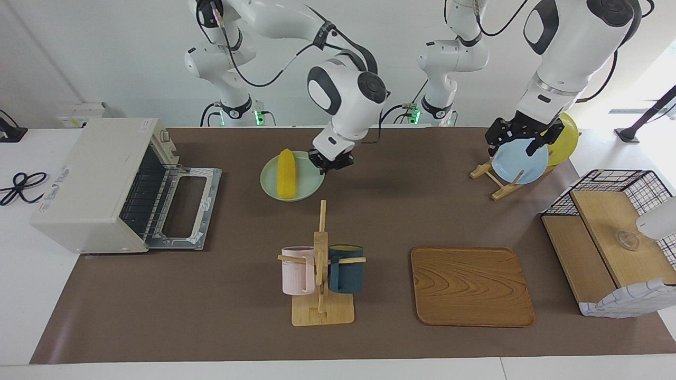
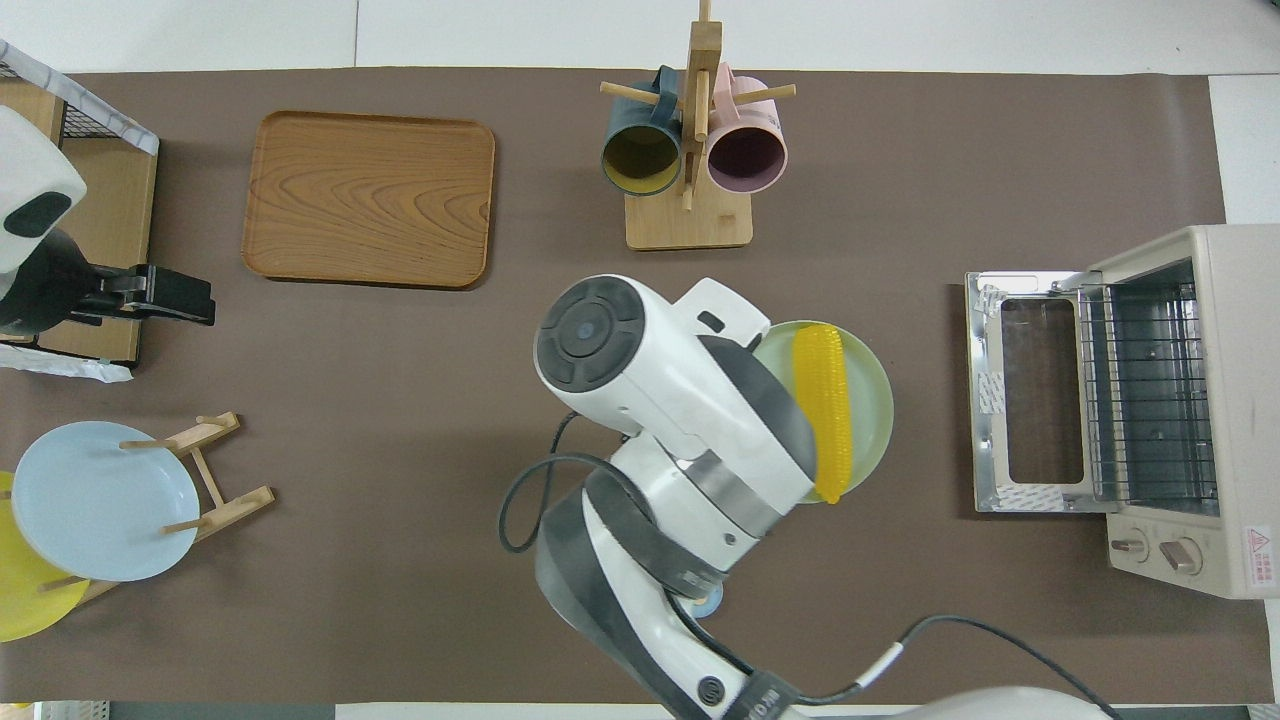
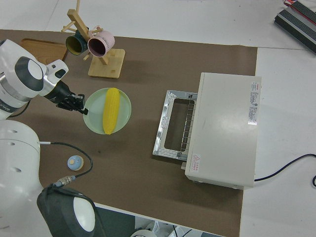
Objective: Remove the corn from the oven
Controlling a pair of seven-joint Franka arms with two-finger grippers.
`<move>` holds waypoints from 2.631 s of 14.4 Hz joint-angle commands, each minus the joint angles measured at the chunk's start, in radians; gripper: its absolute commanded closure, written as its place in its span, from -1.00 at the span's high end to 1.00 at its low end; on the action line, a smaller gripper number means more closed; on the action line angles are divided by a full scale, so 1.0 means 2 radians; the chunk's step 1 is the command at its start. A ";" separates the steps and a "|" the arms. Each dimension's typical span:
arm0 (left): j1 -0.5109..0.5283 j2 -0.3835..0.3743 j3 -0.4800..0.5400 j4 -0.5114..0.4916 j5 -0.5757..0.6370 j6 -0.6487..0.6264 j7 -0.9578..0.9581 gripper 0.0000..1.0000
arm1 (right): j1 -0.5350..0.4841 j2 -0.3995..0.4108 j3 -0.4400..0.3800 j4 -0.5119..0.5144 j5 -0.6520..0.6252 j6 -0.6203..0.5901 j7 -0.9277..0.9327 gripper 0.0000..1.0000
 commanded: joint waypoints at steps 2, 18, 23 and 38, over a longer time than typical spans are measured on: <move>-0.002 -0.014 0.003 -0.027 -0.004 0.019 0.004 1.00 | 0.016 0.072 0.000 0.064 0.008 0.037 0.045 -1.00; 0.003 -0.010 0.003 -0.029 -0.005 0.046 0.007 1.00 | 0.000 0.028 0.001 -0.043 0.051 0.197 0.094 -0.37; -0.004 -0.007 0.003 -0.029 -0.015 0.052 0.007 1.00 | -0.030 -0.051 0.001 -0.046 0.054 0.101 0.035 -0.37; -0.253 0.091 0.003 -0.105 -0.049 0.268 -0.223 1.00 | -0.217 -0.268 0.000 -0.344 0.061 0.125 -0.214 -1.00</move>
